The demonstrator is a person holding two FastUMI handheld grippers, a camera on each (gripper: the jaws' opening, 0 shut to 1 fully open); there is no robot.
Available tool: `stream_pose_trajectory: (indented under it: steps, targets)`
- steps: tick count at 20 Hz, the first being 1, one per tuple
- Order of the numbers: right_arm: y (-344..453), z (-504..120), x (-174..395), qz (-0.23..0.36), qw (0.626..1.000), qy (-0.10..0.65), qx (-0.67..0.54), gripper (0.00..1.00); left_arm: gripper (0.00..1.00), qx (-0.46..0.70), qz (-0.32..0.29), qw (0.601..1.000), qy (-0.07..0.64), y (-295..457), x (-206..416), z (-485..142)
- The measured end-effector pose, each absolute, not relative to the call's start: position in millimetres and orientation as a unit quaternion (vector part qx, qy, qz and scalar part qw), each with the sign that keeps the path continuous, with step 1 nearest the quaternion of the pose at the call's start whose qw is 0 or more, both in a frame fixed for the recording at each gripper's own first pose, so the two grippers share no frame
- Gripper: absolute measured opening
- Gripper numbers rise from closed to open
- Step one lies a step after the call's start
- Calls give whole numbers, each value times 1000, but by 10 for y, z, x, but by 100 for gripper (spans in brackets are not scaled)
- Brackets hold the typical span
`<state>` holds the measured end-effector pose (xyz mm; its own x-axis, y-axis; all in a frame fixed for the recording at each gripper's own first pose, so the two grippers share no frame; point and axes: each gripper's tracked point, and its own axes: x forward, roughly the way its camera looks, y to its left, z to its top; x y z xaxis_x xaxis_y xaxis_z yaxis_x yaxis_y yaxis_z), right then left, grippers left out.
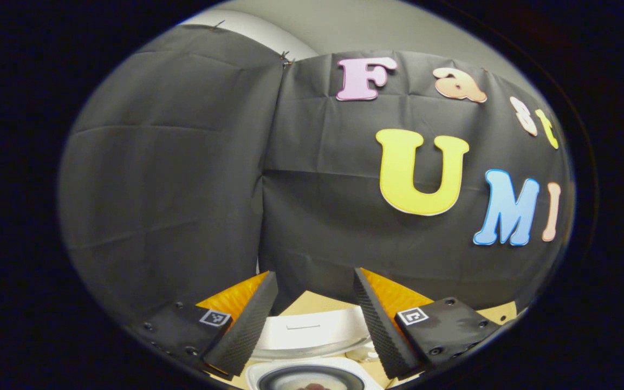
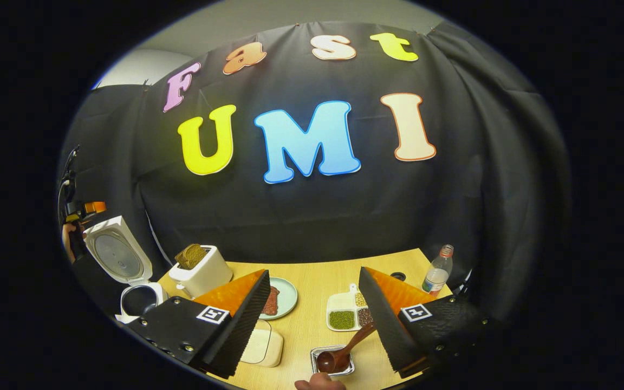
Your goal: Close the left gripper, press the button to open the rice cooker; take a wooden spoon from the chopstick holder with the right hand, scoop a spoonful of rice and pour it into the rice cooker, then put the wooden spoon back into the chopstick holder.
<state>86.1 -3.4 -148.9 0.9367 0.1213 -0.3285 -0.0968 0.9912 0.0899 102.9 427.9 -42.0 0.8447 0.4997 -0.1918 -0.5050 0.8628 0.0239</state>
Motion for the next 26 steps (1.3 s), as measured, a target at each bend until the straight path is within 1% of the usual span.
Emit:
stream_pose_trajectory:
  steps: [1, 2, 3, 5, 7, 8, 9, 10, 11, 12, 13, 15, 18, 19, 20, 22, 23, 24, 25, 26]
  targets:
    - [-54, -1489, 863, 53, 983, 170, 40, 100, 96, -19, 264, 959, 104, 4322, 1054, -479]
    - [-66, -1498, 865, 50, 983, 170, 44, 100, 94, -26, 270, 956, 113, 4392, 1062, -543]
    - [-84, -1501, 872, 48, 983, 171, 45, 100, 94, -32, 278, 952, 122, 4463, 1063, -622]
    - [-115, -1530, 875, 44, 983, 175, 45, 100, 98, -16, 298, 946, 130, 4577, 1042, -654]
    - [-128, -1543, 875, 43, 982, 177, 49, 100, 96, 11, 300, 943, 142, 4540, 1065, -686]
    - [-120, -1554, 884, 42, 982, 178, 53, 100, 96, 13, 300, 944, 140, 4521, 1073, -677]
    - [-121, -1555, 887, 42, 982, 178, 55, 100, 87, 5, 302, 943, 140, 4537, 1059, -686]
    - [-115, -1564, 887, 44, 981, 179, 56, 100, 96, 2, 304, 942, 140, 4521, 1055, -684]
    - [-109, -1568, 889, 46, 981, 179, 56, 100, 91, 3, 305, 942, 142, 4508, 1046, -685]
    - [-95, -1573, 882, 48, 981, 180, 55, 100, 97, 5, 304, 942, 142, 4480, 1029, -678]
    - [-82, -1573, 882, 50, 981, 180, 56, 100, 92, 5, 303, 943, 140, 4453, 1016, -701]
    - [-55, -1570, 874, 54, 980, 181, 59, 100, 97, 9, 301, 944, 135, 4306, 908, -720]
    - [2, -1554, 870, 61, 980, 179, 60, 100, 97, 19, 297, 948, 115, 4127, 723, -741]
    - [25, -1539, 876, 64, 980, 178, 60, 100, 95, 21, 298, 948, 111, 4079, 669, -750]
    - [49, -1537, 869, 67, 980, 176, 58, 100, 97, 19, 299, 947, 112, 4041, 638, -779]
    - [100, -1535, 858, 74, 980, 176, 55, 100, 97, 17, 299, 947, 116, 3952, 550, -841]
    - [127, -1532, 841, 77, 980, 176, 56, 100, 94, 17, 299, 947, 115, 3890, 505, -870]
    - [152, -1525, 827, 80, 980, 176, 56, 100, 97, 20, 300, 947, 112, 3840, 457, -892]
    - [159, -1518, 817, 82, 980, 175, 54, 100, 98, 23, 301, 947, 110, 3798, 393, -917]
    - [165, -1527, 815, 83, 979, 176, 53, 99, 95, 23, 304, 946, 108, 3772, 336, -956]
